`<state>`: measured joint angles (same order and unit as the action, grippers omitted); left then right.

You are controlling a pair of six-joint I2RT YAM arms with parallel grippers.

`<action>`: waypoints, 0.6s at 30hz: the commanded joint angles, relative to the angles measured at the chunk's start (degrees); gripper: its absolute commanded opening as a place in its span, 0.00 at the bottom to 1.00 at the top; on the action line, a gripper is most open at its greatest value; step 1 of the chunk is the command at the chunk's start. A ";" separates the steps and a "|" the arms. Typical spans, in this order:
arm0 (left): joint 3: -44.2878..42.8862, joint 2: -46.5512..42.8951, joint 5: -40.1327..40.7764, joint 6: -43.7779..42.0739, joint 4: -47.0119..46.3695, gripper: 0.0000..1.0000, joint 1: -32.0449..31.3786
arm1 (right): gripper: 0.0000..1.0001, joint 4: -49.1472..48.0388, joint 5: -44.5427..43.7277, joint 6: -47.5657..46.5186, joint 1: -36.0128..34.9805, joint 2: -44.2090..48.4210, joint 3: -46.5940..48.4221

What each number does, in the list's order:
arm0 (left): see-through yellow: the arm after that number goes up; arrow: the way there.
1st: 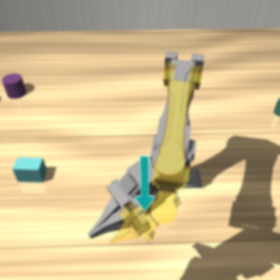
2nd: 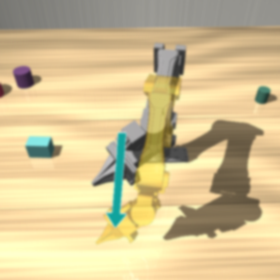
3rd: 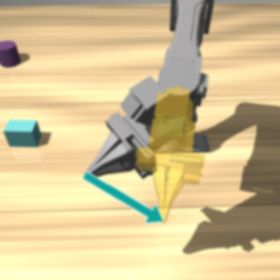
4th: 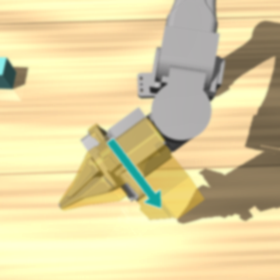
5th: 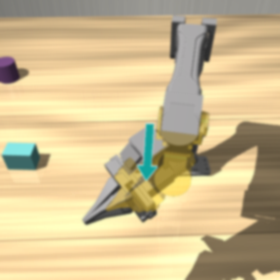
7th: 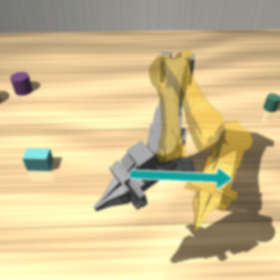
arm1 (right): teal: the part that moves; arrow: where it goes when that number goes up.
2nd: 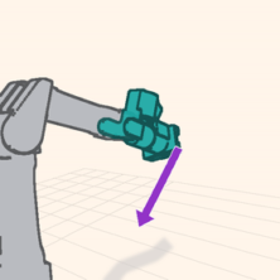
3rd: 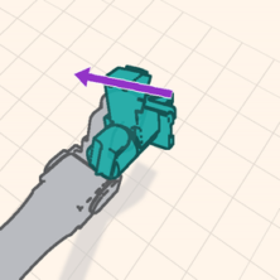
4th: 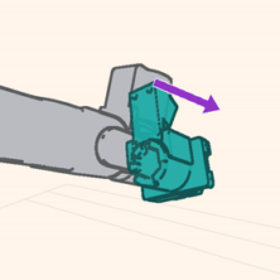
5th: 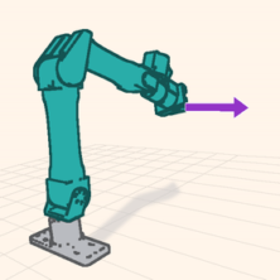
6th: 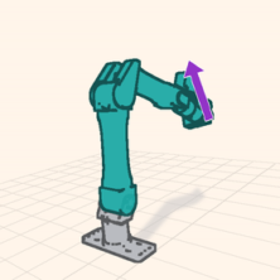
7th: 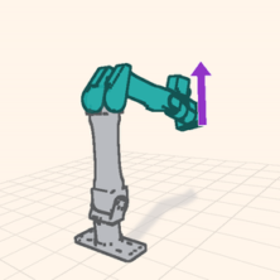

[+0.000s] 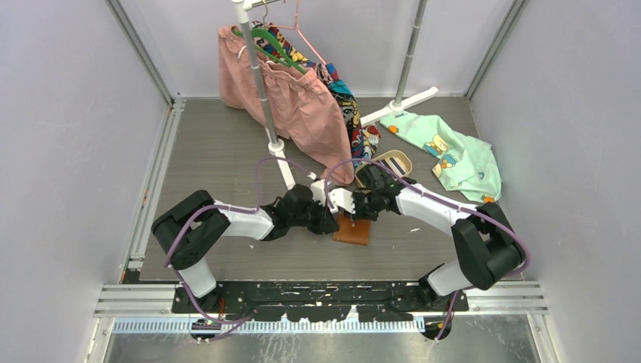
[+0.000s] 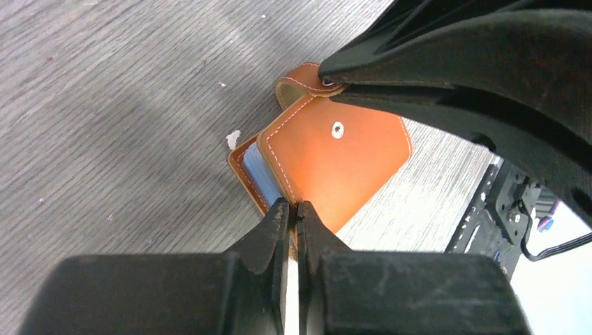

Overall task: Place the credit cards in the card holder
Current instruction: Open the card holder at the center of the board.

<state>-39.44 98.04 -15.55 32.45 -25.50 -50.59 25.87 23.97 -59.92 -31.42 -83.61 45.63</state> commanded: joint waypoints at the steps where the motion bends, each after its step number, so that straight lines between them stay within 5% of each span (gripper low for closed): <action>1: 1.39 -0.88 -0.78 -5.71 -0.45 0.00 0.05 | 0.05 -0.41 -0.80 2.43 0.31 2.23 1.75; 4: 2.73 -2.91 -0.15 -8.19 -1.20 0.03 0.53 | 0.01 2.67 1.34 7.58 1.66 3.81 4.41; 7: 3.74 -5.14 0.56 -7.94 -1.30 0.17 1.96 | 0.01 7.12 7.92 12.95 5.39 5.13 7.61; 13: 8.28 -8.07 -2.78 -0.47 -7.93 0.43 5.84 | 0.01 13.75 16.21 14.54 9.00 6.37 9.16; 18: 13.58 -13.28 -2.18 4.32 -14.59 0.53 6.99 | 0.01 15.62 19.69 15.31 9.16 6.91 9.74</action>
<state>-28.71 90.39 -16.99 32.40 -31.05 -43.88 38.26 37.45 -46.76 -22.15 -78.63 53.08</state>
